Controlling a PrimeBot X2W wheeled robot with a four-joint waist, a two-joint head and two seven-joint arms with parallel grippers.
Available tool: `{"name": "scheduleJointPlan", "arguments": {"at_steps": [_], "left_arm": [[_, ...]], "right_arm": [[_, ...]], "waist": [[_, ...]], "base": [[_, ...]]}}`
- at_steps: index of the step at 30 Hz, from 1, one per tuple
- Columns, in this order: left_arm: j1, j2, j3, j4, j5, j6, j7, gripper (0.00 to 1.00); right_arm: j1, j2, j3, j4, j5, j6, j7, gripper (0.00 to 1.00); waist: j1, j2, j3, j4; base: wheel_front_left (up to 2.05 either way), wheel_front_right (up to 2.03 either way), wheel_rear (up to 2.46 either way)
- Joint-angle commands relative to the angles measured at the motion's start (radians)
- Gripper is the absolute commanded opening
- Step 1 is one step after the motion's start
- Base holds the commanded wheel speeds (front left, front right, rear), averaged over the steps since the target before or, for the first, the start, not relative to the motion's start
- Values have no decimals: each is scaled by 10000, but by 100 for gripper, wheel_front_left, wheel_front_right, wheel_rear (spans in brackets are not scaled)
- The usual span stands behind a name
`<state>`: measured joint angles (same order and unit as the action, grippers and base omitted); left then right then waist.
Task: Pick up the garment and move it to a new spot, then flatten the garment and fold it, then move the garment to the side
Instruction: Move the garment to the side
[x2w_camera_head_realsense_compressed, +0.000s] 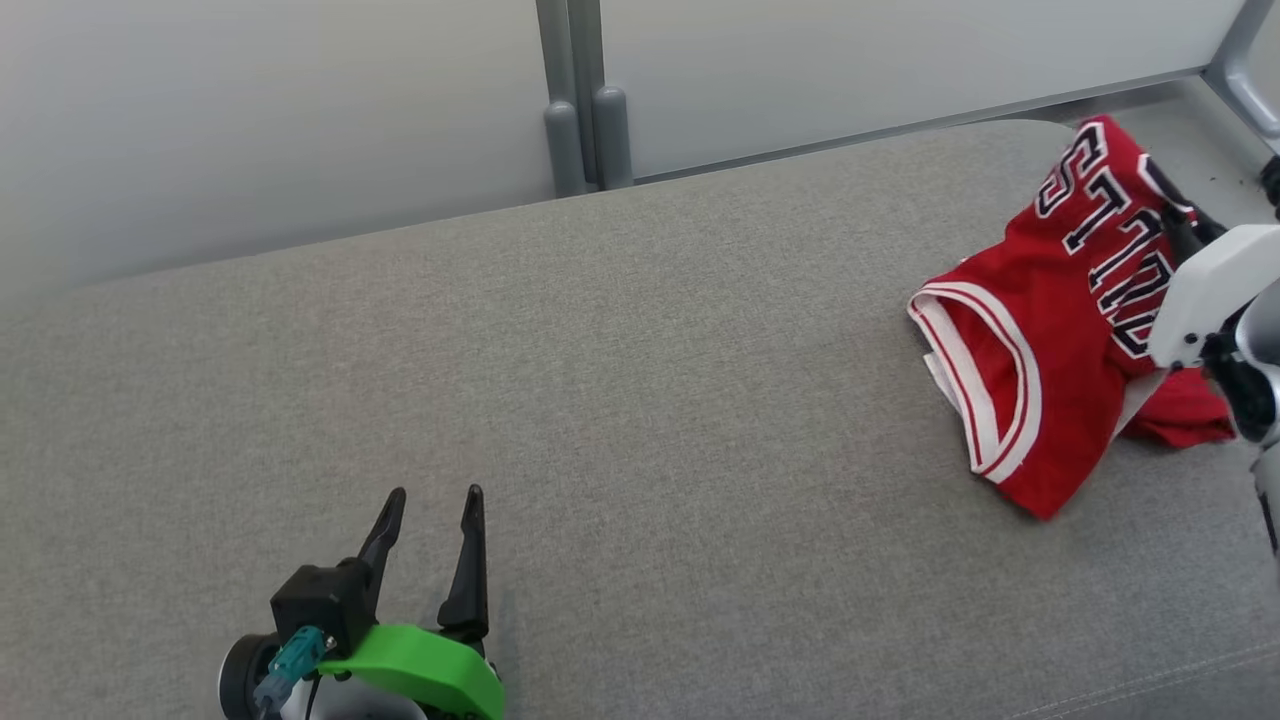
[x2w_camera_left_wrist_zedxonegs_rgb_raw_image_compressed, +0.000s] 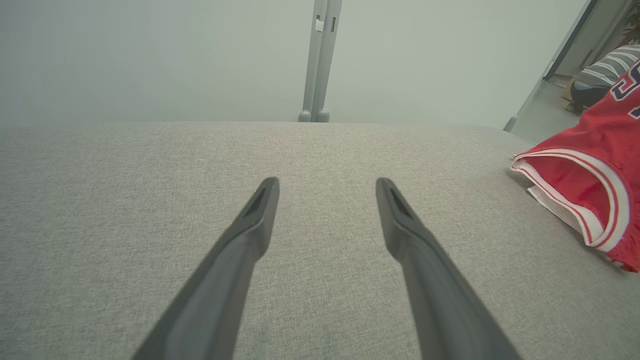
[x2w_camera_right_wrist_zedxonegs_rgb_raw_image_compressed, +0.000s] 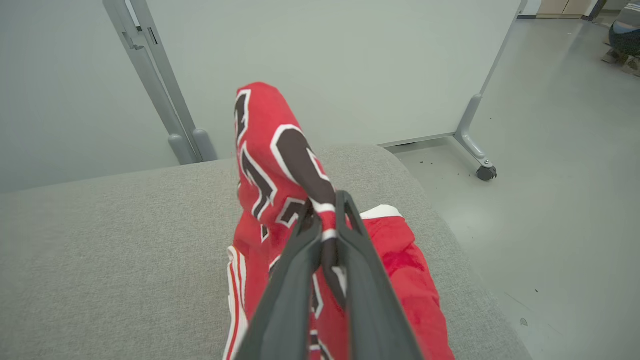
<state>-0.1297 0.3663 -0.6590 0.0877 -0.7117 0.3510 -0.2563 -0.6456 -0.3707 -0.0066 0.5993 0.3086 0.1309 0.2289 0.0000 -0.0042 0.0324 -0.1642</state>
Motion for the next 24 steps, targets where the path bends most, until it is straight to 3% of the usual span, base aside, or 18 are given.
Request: {"name": "scheduleJointPlan", "arguments": {"at_steps": [1,8,15,23,24], "left_arm": [[-143,64,4,-22,34,-9,-10,100],[-357,229,-10,-154,147,33,101,100],[-747,492,-57,-416,388,72,343,100],[-1188,819,-150,-861,686,177,748,100],[-1234,840,-169,-915,714,190,789,100]], "right_arm": [[-88,-132,-80,57,-62,-3,-3,0],[-15,-848,-1167,870,-627,-1,-463,0],[-8,-1117,-2172,1947,-1326,-1,-1328,0],[-583,-1693,-3439,3107,-3153,-3,-2352,0],[-632,-1745,-3640,3265,-3373,-3,-2400,8]], "waist": [[0,42,81,113],[0,42,604,564],[0,42,1329,1037],[0,42,2184,1462],[0,42,2270,1498]], "base": [[0,0,0],[0,0,0],[0,0,0],[0,0,0],[0,0,0]]}}
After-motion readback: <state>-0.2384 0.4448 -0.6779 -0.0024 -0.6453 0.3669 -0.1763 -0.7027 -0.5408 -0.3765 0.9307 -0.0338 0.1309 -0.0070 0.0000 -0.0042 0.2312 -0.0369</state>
